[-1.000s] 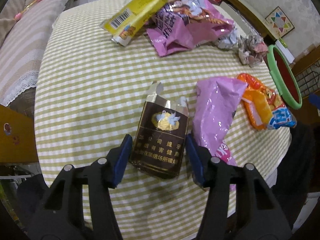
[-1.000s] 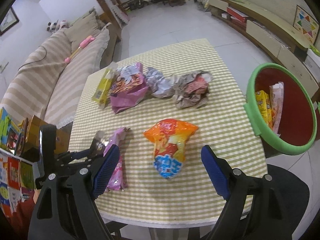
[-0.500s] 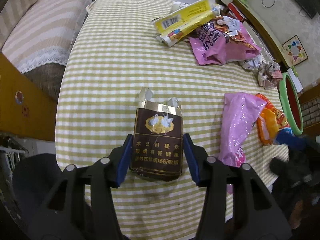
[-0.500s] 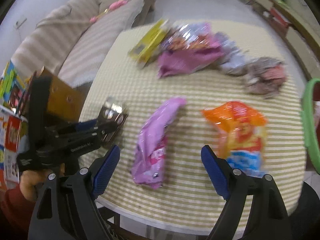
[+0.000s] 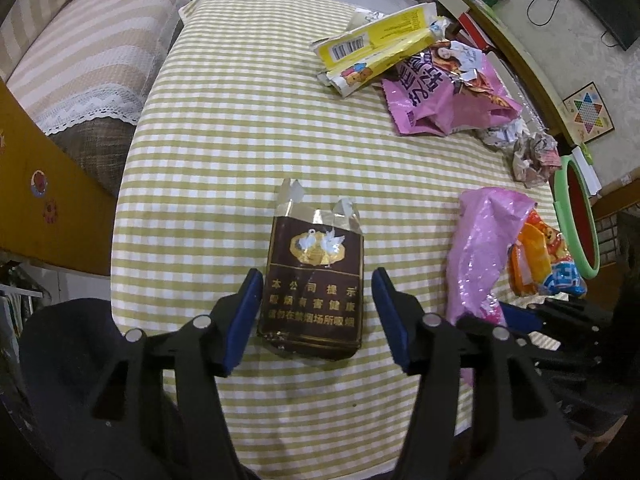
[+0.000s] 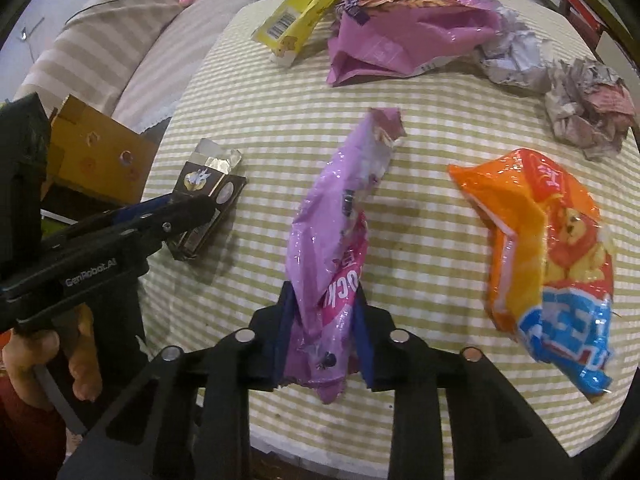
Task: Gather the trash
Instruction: 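Grasp the pink snack wrapper with the right gripper and lift it, then carry the cigarette box and pink wrapper to the red bin and release both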
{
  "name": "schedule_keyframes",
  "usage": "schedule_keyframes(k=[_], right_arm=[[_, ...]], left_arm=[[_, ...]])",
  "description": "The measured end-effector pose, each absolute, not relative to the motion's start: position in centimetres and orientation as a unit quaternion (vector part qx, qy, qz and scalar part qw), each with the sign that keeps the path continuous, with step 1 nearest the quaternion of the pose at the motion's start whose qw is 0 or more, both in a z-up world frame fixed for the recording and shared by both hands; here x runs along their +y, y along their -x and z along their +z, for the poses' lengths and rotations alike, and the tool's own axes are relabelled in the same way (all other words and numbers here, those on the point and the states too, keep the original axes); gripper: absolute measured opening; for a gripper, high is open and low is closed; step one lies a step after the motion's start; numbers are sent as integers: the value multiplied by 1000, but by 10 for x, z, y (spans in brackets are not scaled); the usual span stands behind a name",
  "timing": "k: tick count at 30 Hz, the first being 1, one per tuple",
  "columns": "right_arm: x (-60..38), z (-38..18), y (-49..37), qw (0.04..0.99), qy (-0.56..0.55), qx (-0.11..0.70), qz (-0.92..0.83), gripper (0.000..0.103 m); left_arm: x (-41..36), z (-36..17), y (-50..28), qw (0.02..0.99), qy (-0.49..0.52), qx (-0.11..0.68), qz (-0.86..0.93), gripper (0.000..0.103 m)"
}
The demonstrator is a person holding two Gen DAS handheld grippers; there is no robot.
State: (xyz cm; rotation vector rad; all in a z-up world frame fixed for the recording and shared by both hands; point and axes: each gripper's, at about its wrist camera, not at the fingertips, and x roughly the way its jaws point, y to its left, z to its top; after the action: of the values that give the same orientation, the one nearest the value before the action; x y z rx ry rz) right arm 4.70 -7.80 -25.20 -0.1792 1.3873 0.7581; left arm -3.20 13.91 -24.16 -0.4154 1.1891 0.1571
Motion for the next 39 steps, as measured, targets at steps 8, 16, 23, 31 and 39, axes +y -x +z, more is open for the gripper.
schedule_keyframes(k=[8,16,23,31,39], right_arm=[[-88,-241,-52,713,64,615,330,45],[-75,-247,-56,713,68,616,329,45],[-65,-256,-59,712,78,618,324,50],[-71,-249,-59,715,66,612,332,28],[-98,-198,-59,752,19,565,340,28]], left_arm=[[138,-244,24,805,186,558,73,54],[136,-247,23,804,181,562,72,47],[134,-246,24,806,177,560,74,47],[134,-245,26,807,177,559,77,47],[131,-214,31,826,192,525,79,46]])
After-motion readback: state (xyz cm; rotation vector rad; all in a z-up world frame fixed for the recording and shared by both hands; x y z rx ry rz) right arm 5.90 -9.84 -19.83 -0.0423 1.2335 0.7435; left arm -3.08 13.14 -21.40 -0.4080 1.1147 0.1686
